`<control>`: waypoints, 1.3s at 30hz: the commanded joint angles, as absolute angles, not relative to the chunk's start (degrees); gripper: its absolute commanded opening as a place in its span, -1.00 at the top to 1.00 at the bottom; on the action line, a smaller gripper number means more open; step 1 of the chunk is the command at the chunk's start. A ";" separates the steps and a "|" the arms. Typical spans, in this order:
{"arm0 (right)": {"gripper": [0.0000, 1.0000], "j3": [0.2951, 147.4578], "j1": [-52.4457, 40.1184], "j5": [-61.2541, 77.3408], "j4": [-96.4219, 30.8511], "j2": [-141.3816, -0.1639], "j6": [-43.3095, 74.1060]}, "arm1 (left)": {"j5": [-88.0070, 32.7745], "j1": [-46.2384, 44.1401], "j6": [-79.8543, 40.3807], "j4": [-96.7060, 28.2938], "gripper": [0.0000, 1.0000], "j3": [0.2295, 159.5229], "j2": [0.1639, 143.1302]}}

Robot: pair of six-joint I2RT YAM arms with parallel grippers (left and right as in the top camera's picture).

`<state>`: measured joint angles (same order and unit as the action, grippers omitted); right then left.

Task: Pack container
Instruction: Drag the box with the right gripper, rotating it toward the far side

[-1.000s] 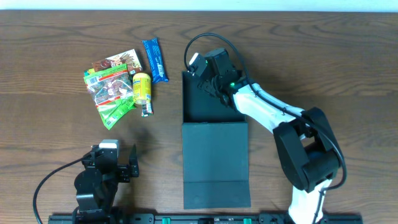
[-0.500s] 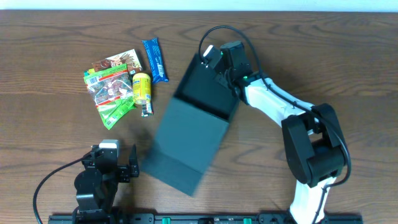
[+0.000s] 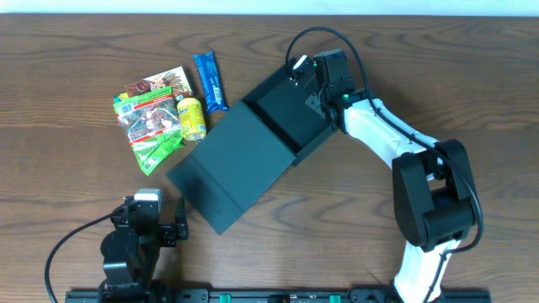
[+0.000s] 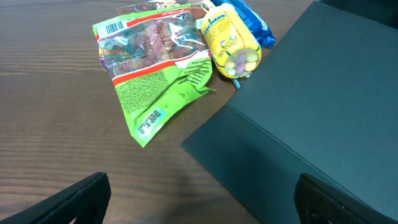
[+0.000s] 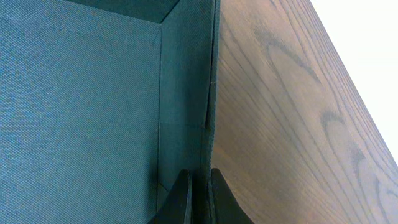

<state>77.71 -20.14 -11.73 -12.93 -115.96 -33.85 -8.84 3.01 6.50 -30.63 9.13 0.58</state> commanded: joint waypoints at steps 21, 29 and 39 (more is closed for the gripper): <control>0.98 76.18 -8.34 -11.97 -33.91 -104.01 -45.06 | -9.47 3.20 7.51 -30.65 -0.91 8.38 0.25; 0.97 76.18 1.02 -12.03 -36.21 -102.52 -42.72 | -9.47 3.20 7.51 -30.65 -0.91 8.38 0.25; 0.97 76.18 5.43 -11.75 -36.29 -102.52 -10.35 | -9.47 3.20 7.51 -30.65 -0.91 8.38 0.25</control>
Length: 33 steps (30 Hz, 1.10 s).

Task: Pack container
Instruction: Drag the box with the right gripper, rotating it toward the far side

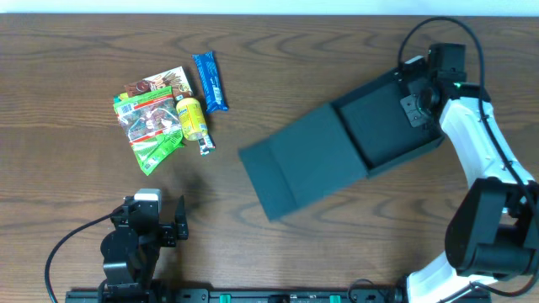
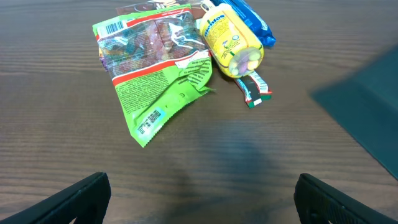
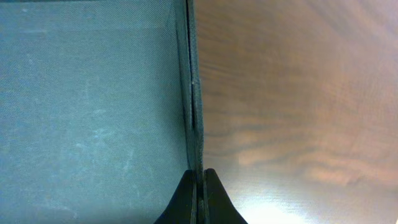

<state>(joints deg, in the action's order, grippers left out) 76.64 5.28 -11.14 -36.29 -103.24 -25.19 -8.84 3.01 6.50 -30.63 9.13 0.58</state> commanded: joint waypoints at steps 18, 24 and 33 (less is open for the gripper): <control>0.97 76.18 -5.02 -0.51 -42.02 -102.54 59.48 | -9.47 3.20 7.51 -30.65 -0.91 8.40 0.25; 0.98 76.18 -11.77 0.97 -41.98 -102.54 63.46 | -9.47 3.20 7.51 -30.65 -0.91 8.38 0.25; -0.99 76.40 -13.89 -6.35 -38.89 -101.25 49.69 | -9.47 3.20 7.51 -30.65 -0.91 8.40 0.25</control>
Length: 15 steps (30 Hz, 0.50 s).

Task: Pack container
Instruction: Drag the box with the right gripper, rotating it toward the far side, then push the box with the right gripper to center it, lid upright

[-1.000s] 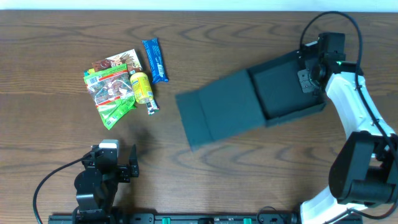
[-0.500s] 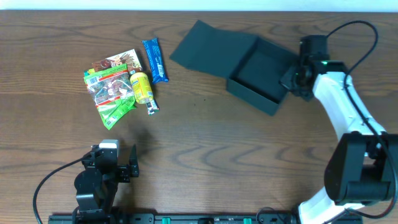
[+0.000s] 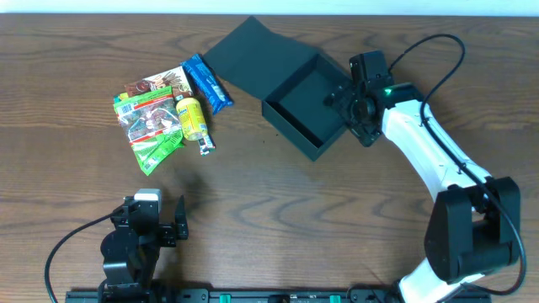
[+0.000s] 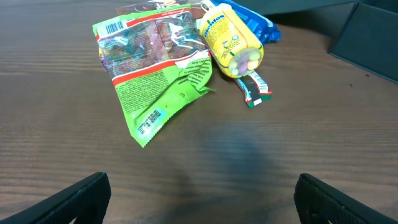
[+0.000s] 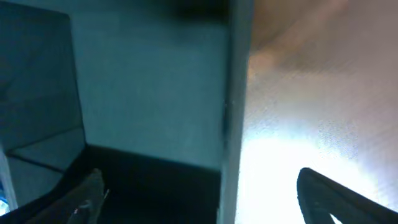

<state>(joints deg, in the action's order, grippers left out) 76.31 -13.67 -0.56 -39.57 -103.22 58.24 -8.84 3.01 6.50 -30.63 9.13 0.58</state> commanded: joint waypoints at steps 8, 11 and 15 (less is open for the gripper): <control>-0.99 78.54 -13.89 -8.49 -25.36 -91.98 -7.33 | -9.47 3.20 7.51 -30.65 -0.91 8.38 0.25; -0.82 78.52 -13.10 -0.75 -25.08 -94.08 -26.81 | -9.47 3.20 7.51 -30.65 -0.91 8.38 0.23; -0.91 78.52 -11.68 -0.56 -25.23 -99.35 -32.16 | -9.47 3.20 7.51 -30.65 -0.91 8.38 0.25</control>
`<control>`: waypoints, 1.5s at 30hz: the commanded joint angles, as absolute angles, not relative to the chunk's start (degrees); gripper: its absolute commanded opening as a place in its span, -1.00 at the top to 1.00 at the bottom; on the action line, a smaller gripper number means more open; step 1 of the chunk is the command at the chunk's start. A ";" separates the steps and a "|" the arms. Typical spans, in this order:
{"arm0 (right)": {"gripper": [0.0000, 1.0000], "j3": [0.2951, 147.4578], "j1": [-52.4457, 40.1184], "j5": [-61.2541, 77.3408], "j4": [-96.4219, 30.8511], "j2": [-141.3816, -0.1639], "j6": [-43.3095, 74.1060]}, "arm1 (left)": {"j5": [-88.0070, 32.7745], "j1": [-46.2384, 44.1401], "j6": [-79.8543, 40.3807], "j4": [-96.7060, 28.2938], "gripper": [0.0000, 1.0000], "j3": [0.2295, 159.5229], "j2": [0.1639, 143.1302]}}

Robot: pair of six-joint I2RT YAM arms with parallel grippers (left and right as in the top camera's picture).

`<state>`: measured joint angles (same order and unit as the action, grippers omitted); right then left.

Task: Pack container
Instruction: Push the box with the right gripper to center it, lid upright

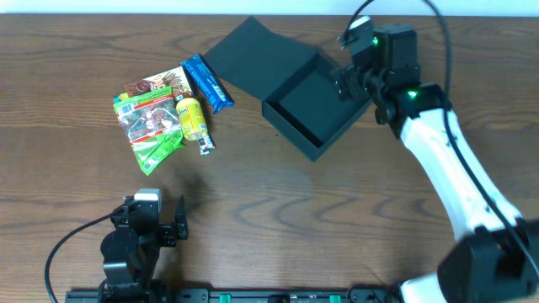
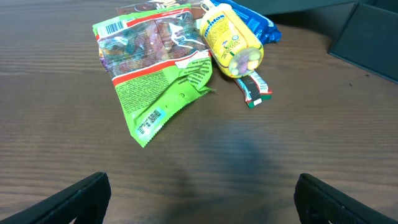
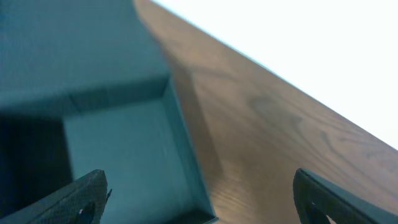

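Note:
The dark open box (image 1: 312, 108) lies at the table's back centre, its flat lid (image 1: 246, 52) spread toward the back left. Snacks lie to its left: a green packet (image 1: 147, 122), a yellow candy tube (image 1: 191, 118), a blue bar (image 1: 205, 82), a small red-and-green stick (image 1: 205, 145) and a brown packet (image 1: 157, 84). My right gripper (image 1: 358, 63) hangs open above the box's right rim (image 3: 186, 149), holding nothing. My left gripper (image 2: 200, 208) rests open at the front left, short of the green packet (image 2: 155, 68) and the tube (image 2: 231, 43).
The blue bar touches the lid's left edge. The table's back edge (image 1: 253, 15) runs just behind the lid. Bare wood lies in front of the box and to its right.
My right gripper has lifted off and moved back from the box's right wall, still open. The box, the snacks and the left gripper stay put.
My right gripper was shut on the box's wall at mid-table, the lid reaching the snacks. Then it held the box far to the right. Then the box lay at the back centre and the gripper stood open beside it; now it hangs higher.

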<state>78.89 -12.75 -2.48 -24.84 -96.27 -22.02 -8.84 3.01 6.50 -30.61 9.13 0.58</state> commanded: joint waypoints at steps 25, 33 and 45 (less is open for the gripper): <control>0.76 78.54 -5.23 4.78 -22.52 -116.01 -26.85 | -9.47 3.20 7.51 -30.63 -0.91 8.38 0.25; 0.97 78.54 -5.89 4.82 -32.69 -115.94 -13.58 | -9.47 3.20 7.51 -30.65 -0.91 8.38 0.25; 0.97 78.54 -14.04 4.97 -42.76 -115.94 12.82 | -9.45 3.20 7.51 -30.65 -0.91 8.38 0.25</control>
